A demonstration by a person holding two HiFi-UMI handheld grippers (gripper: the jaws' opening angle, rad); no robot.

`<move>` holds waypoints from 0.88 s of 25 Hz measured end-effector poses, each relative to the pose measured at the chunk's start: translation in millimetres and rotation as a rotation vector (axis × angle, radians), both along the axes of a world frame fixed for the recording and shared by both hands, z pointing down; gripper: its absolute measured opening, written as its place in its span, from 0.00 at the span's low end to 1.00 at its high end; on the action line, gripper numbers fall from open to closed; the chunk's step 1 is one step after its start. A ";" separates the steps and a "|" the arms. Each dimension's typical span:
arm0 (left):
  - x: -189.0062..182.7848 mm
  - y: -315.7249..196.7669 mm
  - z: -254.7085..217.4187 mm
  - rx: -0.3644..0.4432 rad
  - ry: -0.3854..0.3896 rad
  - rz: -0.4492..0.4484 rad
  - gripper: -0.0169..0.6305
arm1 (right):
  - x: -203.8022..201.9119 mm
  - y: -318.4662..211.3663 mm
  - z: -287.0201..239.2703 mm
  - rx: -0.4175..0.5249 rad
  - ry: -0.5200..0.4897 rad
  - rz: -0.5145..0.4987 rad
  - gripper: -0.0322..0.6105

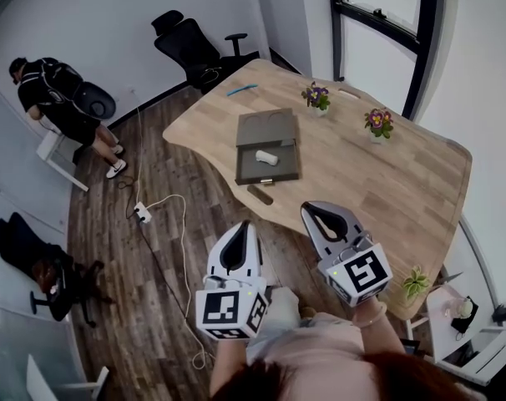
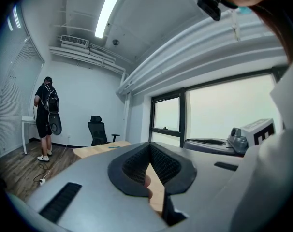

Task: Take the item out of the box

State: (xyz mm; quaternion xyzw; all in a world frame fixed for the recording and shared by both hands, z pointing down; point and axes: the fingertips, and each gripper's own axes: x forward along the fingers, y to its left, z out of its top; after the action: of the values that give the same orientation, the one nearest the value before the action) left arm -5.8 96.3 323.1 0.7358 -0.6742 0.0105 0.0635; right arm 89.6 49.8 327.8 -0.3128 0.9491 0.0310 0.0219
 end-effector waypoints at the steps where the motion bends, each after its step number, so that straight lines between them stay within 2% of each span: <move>1: -1.5 -3.3 -0.1 0.000 -0.001 0.000 0.02 | -1.5 -2.9 0.6 -0.002 0.001 0.000 0.05; 10: -19.5 -41.7 2.6 0.001 -0.002 0.023 0.02 | -20.2 -38.2 5.5 -0.004 0.014 0.021 0.05; 22: -60.9 -99.5 9.9 -0.001 0.008 0.038 0.02 | -61.2 -97.2 11.1 0.009 0.034 0.025 0.05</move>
State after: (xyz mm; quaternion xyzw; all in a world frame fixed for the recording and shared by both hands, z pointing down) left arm -66.7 -3.2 333.0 0.7485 -0.6598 0.0089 0.0664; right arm 28.4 -47.4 338.9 -0.3239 0.9452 0.0409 0.0068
